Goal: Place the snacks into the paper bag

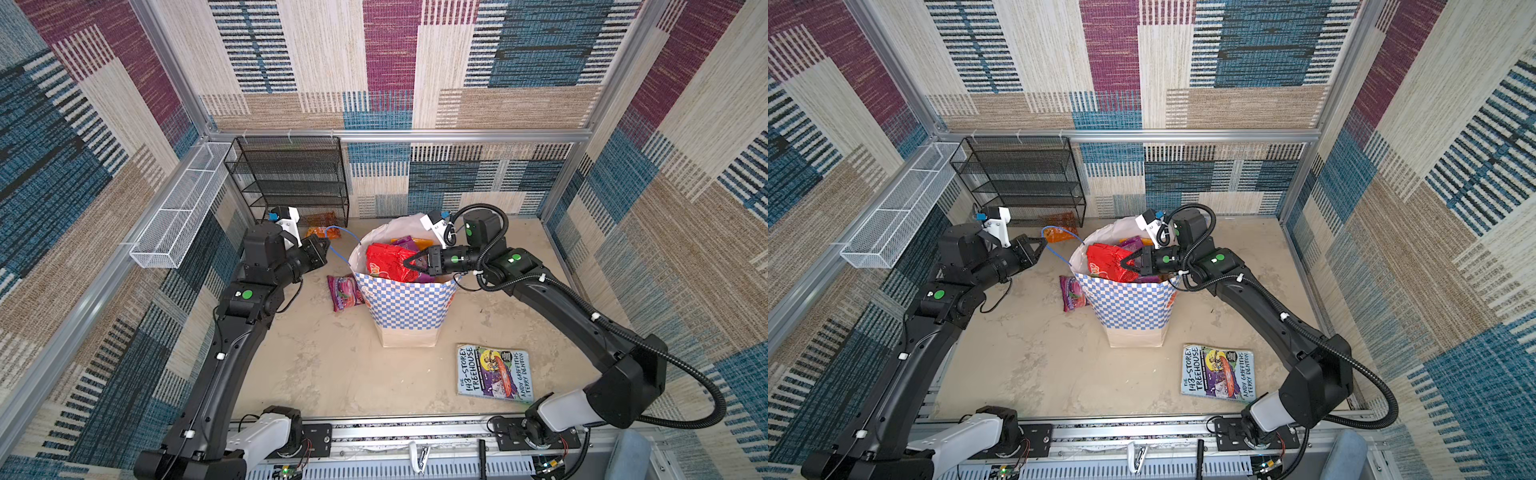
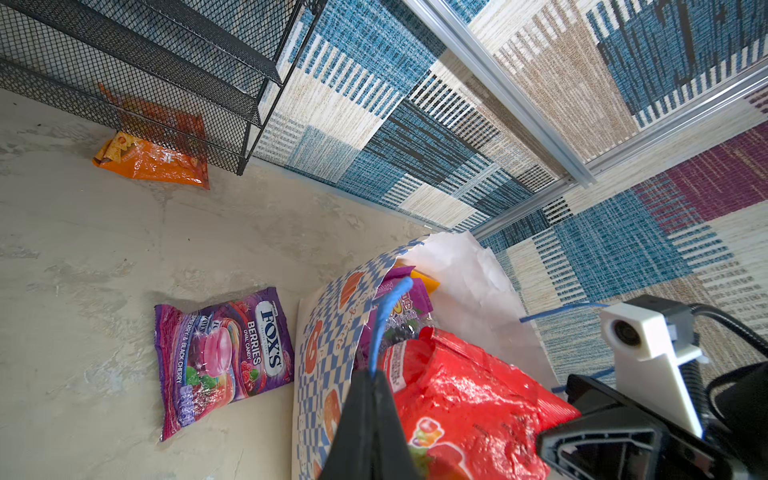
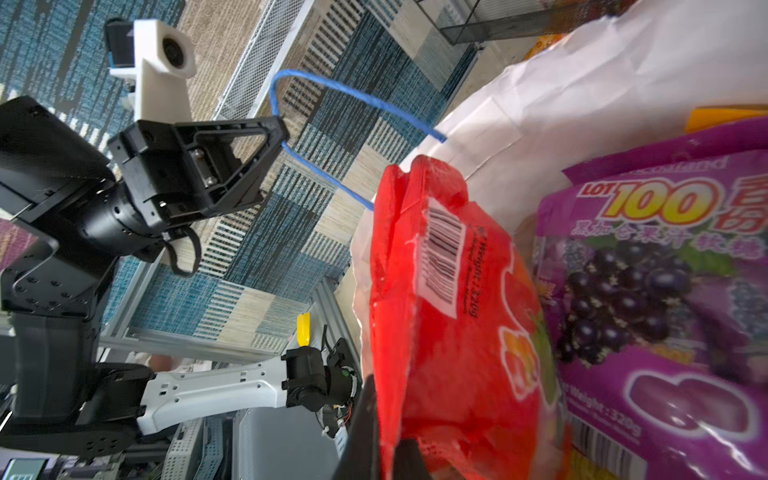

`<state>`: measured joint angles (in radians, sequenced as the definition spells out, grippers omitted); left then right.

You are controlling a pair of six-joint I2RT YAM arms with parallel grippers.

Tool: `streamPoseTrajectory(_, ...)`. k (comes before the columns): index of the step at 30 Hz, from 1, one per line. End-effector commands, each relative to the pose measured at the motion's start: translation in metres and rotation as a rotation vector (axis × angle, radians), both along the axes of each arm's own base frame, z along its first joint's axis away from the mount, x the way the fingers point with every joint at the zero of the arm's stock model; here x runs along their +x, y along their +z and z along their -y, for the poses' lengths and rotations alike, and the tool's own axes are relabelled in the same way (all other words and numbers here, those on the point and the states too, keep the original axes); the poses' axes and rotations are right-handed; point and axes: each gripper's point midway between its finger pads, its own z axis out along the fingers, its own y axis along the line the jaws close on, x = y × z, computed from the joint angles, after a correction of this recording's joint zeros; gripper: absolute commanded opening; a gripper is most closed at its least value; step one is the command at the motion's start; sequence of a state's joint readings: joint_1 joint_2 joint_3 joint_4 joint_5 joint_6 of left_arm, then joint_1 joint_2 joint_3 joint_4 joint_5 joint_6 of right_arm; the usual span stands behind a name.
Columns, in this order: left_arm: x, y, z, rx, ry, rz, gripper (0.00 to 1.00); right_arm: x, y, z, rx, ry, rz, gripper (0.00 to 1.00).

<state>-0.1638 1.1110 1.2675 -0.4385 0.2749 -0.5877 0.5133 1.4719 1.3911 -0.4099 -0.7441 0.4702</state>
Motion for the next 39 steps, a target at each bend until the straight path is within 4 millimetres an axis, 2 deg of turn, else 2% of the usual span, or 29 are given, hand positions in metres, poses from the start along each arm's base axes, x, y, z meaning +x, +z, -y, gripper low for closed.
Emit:
streamPoseTrajectory(1, 0.005, 0.023, -0.003, -0.019, 0.021, 0.088, 0.0, 0.009, -0.001, 0.01, -0.025, -0.044, 0.036, 0.0)
streamPoseTrajectory(10, 0.004, 0.024, -0.003, -0.019, 0.024, 0.091, 0.0, 0.026, -0.022, 0.041, -0.073, -0.141, 0.009, 0.0)
streamPoseTrajectory(21, 0.004, 0.023, -0.004, -0.016, 0.026, 0.092, 0.0, 0.041, -0.032, 0.056, -0.13, -0.232, 0.018, 0.02)
streamPoseTrajectory(22, 0.004, 0.023, -0.004, -0.016, 0.028, 0.093, 0.0, 0.043, -0.032, 0.059, -0.136, -0.247, 0.023, 0.03)
streamPoseTrajectory(24, 0.004, 0.023, -0.004, -0.015, 0.028, 0.092, 0.0, 0.048, -0.034, 0.062, -0.131, -0.262, 0.025, 0.16)
streamPoseTrajectory(25, 0.004, 0.024, -0.004, -0.017, 0.027, 0.093, 0.0, 0.048, -0.034, 0.061, -0.122, -0.255, 0.021, 0.19)
streamPoseTrajectory(28, 0.005, 0.023, -0.004, -0.017, 0.027, 0.091, 0.0, 0.051, -0.026, 0.058, -0.099, -0.249, 0.033, 0.27)
streamPoseTrajectory(31, 0.005, 0.023, -0.005, -0.015, 0.029, 0.092, 0.0, 0.057, -0.01, 0.063, -0.098, -0.297, 0.076, 0.33)
streamPoseTrajectory(35, 0.003, 0.026, -0.005, -0.016, 0.027, 0.099, 0.0, 0.053, 0.012, 0.061, -0.072, -0.292, 0.114, 0.37)
streamPoseTrajectory(39, 0.0, 0.029, -0.003, -0.03, 0.019, 0.107, 0.0, 0.048, 0.022, 0.053, -0.08, -0.28, 0.147, 0.43)
